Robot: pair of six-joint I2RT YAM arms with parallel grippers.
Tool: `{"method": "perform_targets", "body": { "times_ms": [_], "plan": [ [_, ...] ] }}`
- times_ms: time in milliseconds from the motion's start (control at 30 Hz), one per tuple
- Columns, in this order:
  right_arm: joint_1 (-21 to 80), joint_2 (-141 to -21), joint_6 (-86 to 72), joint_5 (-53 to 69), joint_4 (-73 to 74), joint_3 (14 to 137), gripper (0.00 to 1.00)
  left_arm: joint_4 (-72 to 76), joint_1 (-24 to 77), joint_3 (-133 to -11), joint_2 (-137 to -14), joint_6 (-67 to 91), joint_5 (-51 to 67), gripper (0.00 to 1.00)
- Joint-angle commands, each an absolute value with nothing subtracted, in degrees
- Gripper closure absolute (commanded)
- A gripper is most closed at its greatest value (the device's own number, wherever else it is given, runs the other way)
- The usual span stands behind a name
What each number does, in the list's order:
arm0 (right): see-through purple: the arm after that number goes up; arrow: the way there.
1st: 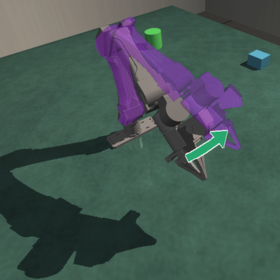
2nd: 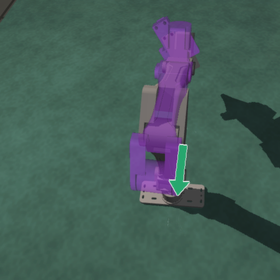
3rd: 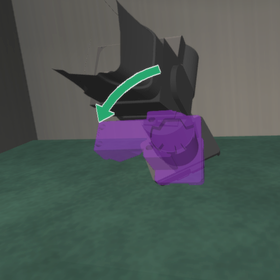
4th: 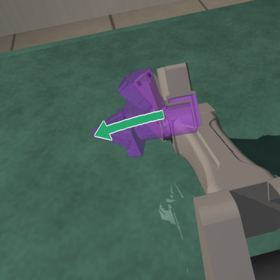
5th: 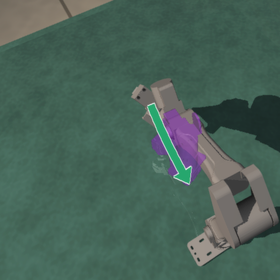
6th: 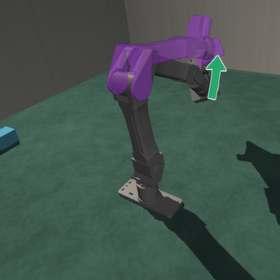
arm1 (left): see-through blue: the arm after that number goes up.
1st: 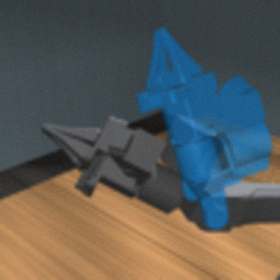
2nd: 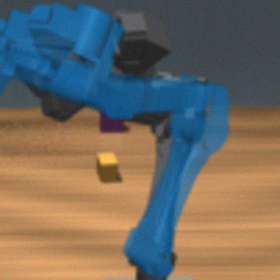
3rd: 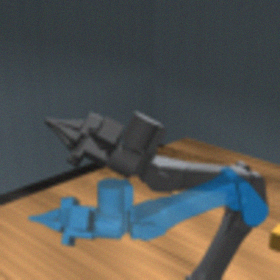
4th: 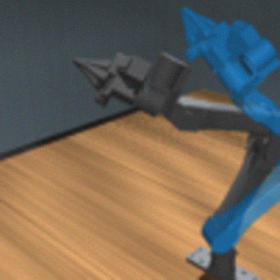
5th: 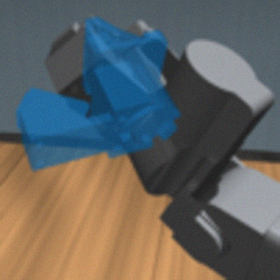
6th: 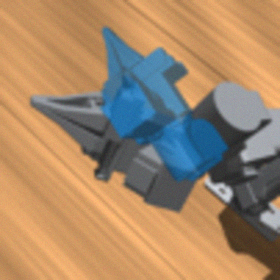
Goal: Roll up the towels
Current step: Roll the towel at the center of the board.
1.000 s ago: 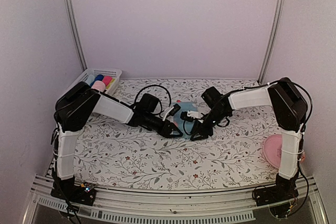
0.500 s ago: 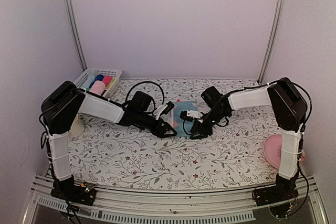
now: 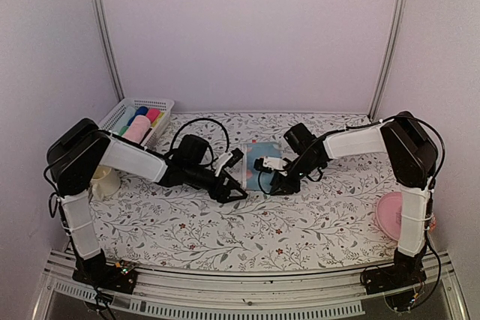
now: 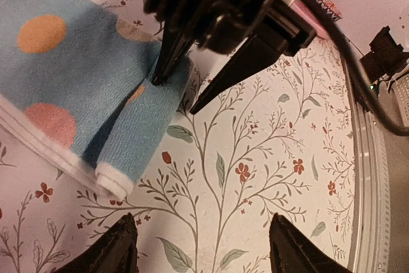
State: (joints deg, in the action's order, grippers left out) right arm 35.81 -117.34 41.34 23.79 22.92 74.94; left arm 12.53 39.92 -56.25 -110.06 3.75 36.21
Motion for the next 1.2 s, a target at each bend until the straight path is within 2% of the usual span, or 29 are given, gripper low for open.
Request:
{"method": "perform_targets", "body": {
  "times_ms": [0,233,500,633,800,1033,1167],
  "plan": [
    [36.36,-122.51,40.19,13.65,23.97,72.71,0.66,16.35,39.55,-54.39,-107.48,1.9,38.18,0.29],
    [37.32,-123.82,39.38,8.4,22.79,72.52,0.75,17.33,39.86,-52.95,-106.8,1.49,38.37,0.29],
    [38.67,-124.22,39.23,6.24,22.73,72.49,0.96,18.21,40.53,-50.54,-104.66,-0.31,36.61,0.29],
    [38.76,-122.66,40.17,9.17,25.26,73.04,0.97,18.39,42.44,-48.75,-102.85,-5.04,31.71,0.24],
    [38.8,-121.0,42.99,19.98,34.93,76.52,0.97,21.58,46.94,-45.42,-100.36,-13.31,21.94,0.18],
    [38.74,-120.53,46.57,27.96,45.58,79.76,0.96,27.52,54.34,-42.71,-98.41,-23.95,7.12,0.2],
    [38.72,-121.39,48.72,30.68,49.14,80.72,0.96,28.21,56.41,-43.16,-99.71,-27.71,5.68,0.26]
  ]
}}
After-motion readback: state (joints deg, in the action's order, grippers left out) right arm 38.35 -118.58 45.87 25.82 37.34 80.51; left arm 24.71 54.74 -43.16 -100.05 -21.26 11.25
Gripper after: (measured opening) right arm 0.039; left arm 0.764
